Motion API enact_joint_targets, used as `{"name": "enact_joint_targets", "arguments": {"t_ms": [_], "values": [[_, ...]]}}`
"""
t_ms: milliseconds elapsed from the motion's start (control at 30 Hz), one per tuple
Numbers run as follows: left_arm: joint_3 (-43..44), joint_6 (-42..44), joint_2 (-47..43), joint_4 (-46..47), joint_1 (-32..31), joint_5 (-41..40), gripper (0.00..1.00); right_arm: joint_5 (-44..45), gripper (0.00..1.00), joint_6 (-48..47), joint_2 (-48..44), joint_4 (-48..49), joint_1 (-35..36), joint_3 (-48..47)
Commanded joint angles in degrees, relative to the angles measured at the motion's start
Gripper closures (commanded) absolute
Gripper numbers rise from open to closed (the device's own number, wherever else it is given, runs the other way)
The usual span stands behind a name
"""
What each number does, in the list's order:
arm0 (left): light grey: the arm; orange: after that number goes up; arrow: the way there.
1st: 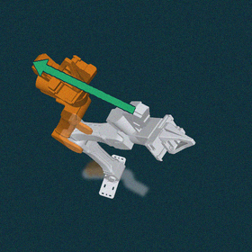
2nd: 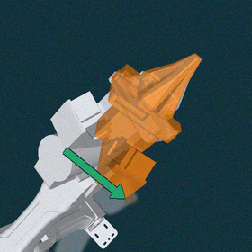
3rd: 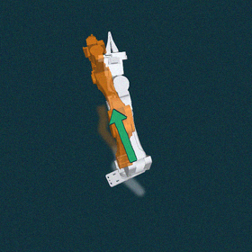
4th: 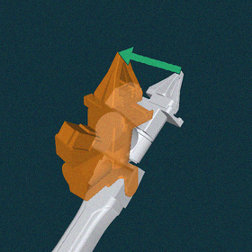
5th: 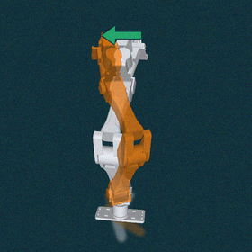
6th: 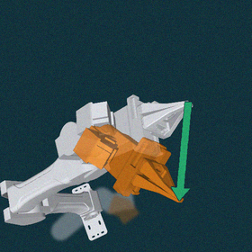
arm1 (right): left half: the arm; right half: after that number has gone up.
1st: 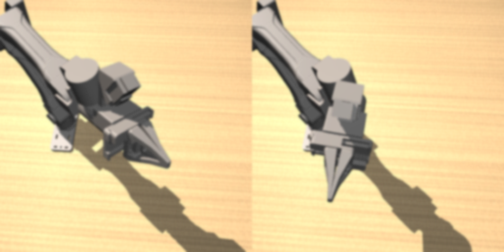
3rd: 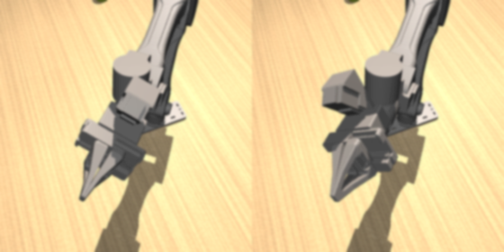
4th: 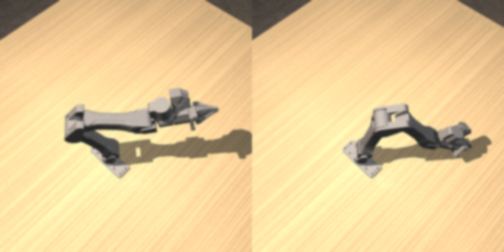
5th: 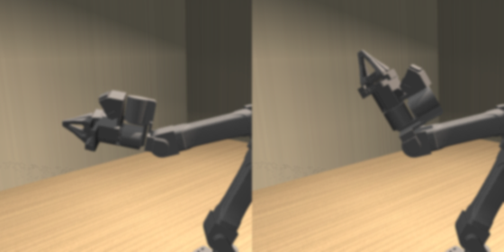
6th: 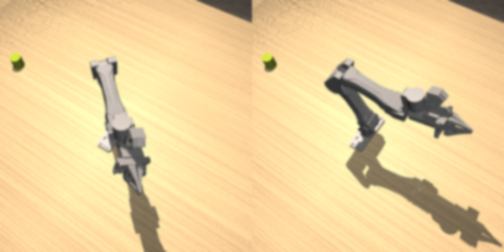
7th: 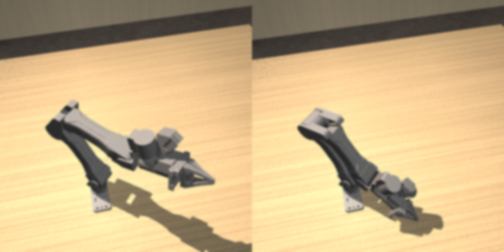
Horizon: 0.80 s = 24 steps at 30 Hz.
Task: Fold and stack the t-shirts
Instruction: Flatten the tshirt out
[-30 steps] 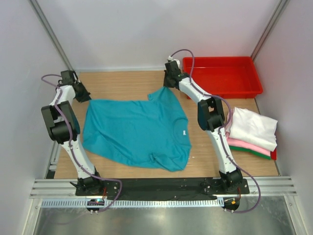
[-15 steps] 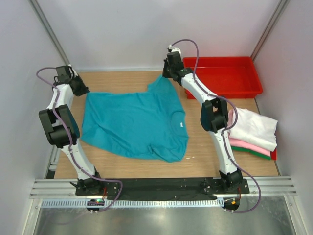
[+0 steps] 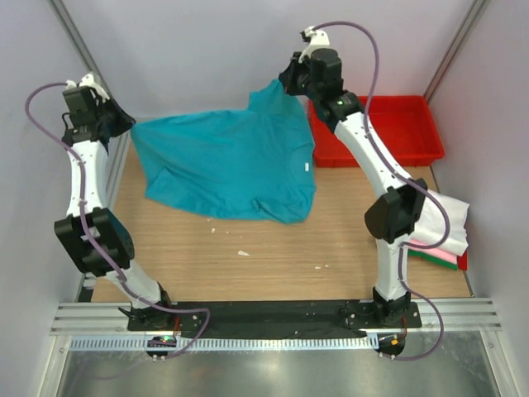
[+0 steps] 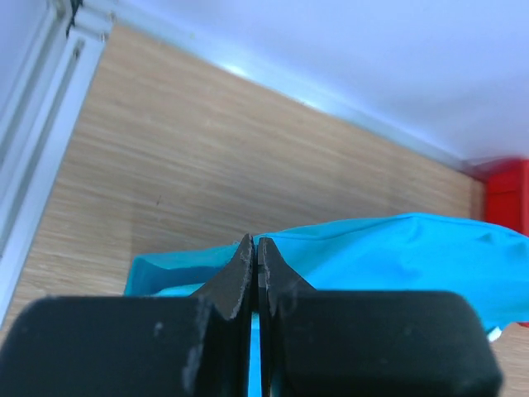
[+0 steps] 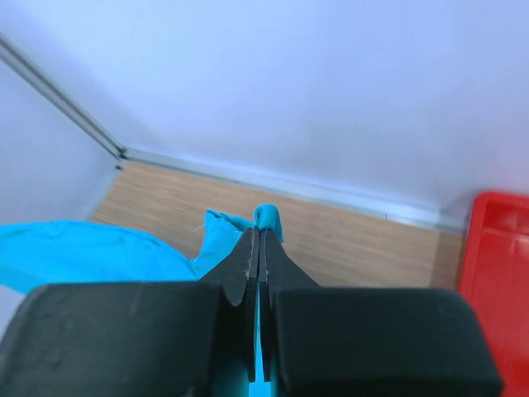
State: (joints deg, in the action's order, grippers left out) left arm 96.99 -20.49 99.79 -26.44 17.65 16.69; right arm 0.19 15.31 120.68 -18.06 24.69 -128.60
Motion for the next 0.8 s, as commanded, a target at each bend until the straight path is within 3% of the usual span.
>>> {"name": "enact_joint_targets", "arguments": {"t_ms": [0,333,500,767], "values": [[1.8,1.2,-6.2,0.5,0.5,2.3,1.00,-4.2,0.99,-3.8,-9.8,6.7,0.4,3.2],[5.7,1.2,-19.5,-6.8,0.4,-4.2,1.00,-1.9,0.99,-9.2,-23.5,4.3,3.1,9.6],[7.8,0.7,-25.9,-12.5,0.5,-7.5,1.00,-0.9,0.99,-12.9,-28.5,0.4,6.8,9.7],[11.7,0.9,-35.6,-21.8,0.5,-13.5,1.00,8.3,0.99,-15.0,-36.4,-5.8,15.7,10.6]]}}
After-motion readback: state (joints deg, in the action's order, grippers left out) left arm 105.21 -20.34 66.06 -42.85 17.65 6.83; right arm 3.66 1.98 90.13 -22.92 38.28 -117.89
